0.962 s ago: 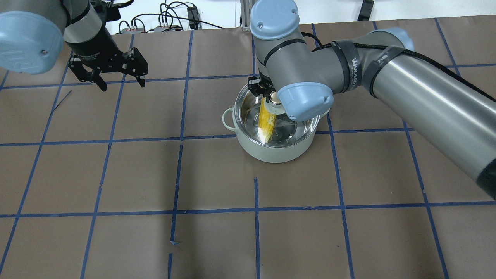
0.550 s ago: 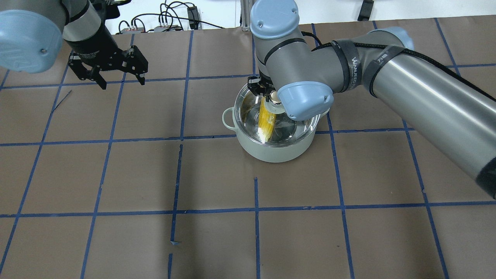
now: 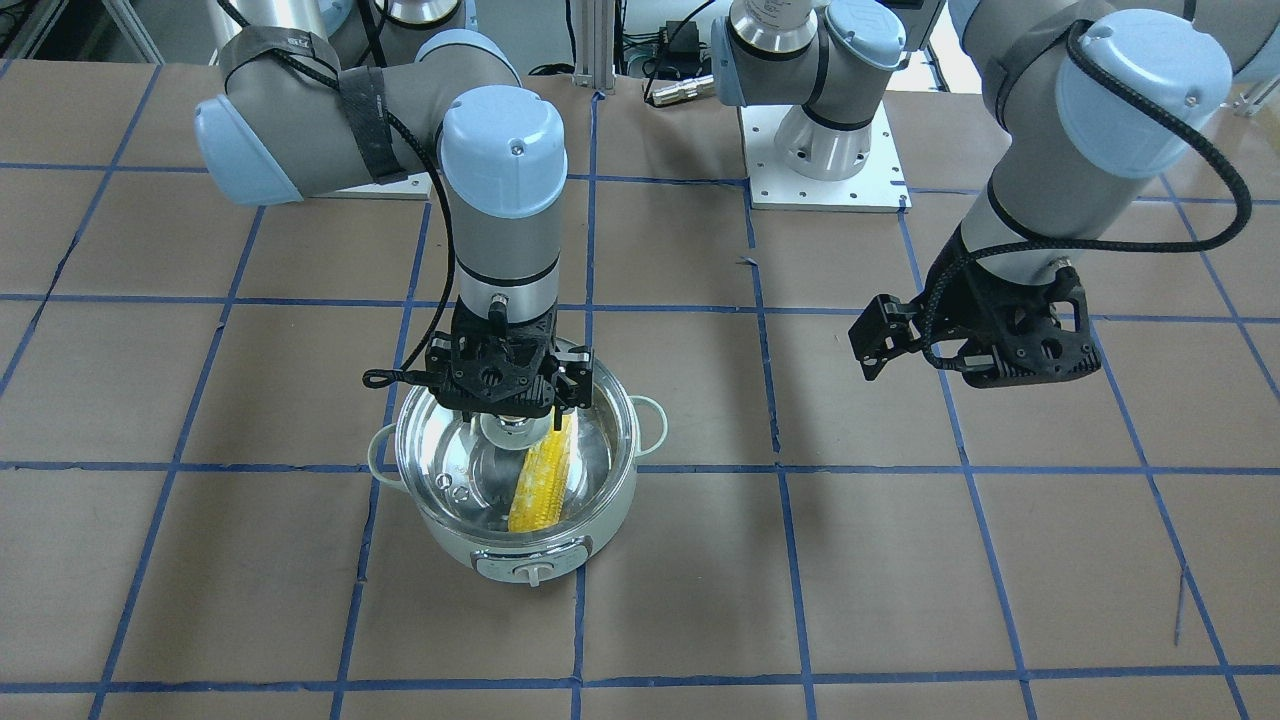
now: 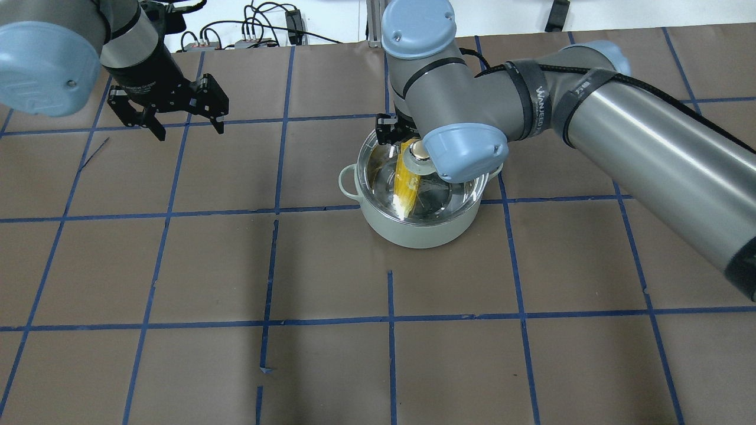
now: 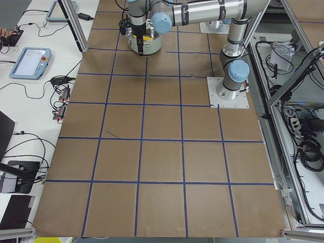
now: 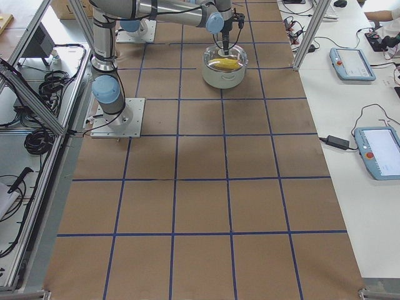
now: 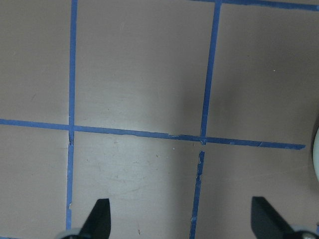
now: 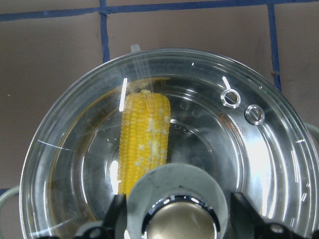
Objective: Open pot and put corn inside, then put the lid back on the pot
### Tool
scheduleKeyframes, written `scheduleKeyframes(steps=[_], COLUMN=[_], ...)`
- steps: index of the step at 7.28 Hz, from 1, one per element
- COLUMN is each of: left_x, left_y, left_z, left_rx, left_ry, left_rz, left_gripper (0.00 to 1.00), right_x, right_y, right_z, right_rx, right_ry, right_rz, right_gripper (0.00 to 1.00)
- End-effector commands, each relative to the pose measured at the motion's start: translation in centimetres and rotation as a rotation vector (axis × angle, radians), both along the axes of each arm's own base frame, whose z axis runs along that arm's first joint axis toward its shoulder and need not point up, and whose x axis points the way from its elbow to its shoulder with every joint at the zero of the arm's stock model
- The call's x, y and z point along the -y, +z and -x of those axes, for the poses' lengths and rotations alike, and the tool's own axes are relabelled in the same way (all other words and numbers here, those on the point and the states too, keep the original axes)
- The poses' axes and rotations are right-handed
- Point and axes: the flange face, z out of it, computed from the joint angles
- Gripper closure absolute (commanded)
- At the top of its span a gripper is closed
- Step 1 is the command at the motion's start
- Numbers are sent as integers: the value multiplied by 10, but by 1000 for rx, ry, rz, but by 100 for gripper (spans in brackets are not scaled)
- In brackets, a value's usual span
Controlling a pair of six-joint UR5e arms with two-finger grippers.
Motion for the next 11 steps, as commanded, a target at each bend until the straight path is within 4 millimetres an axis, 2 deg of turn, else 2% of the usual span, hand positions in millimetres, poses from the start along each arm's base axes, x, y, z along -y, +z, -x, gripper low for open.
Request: scheduleKeyframes(steps=[1,2,4,5,6,7,8,9,10,11], left_x=[-8,-9,-10,-13,-18,-22,-23,-22,-22,-22], left_y=[1,-2,0,1,-3,-5,-6,-6,-6,-6], left_z=[4,5,7,7,7,7,7,7,7,7], left_rx=[-2,-2,-4,-4,-3,-3,-3,-3,-3,-1], left_ry=[0,3,4,6,6,4,4,4,3,3], left_rz=[-2,-6,-3,-3,-10,-15,-14,-14,-12,-12], left_gripper=[0,0,0,0,0,0,0,0,0,0], right_x=[26,43,39,28,7,1,-12,-27,-47,-73], right_y=[29,43,71,88,109,129,148,143,129,132], right_z=[18,44,85,110,143,175,191,200,213,214], right_rx=[6,-2,-8,0,-7,-4,-2,-3,-3,-3], right_ry=[14,16,57,60,31,-31,-68,-87,-113,-116], right_rz=[55,60,60,20,-37,-14,18,7,-22,-9], right_gripper=[0,0,0,0,0,0,0,0,0,0])
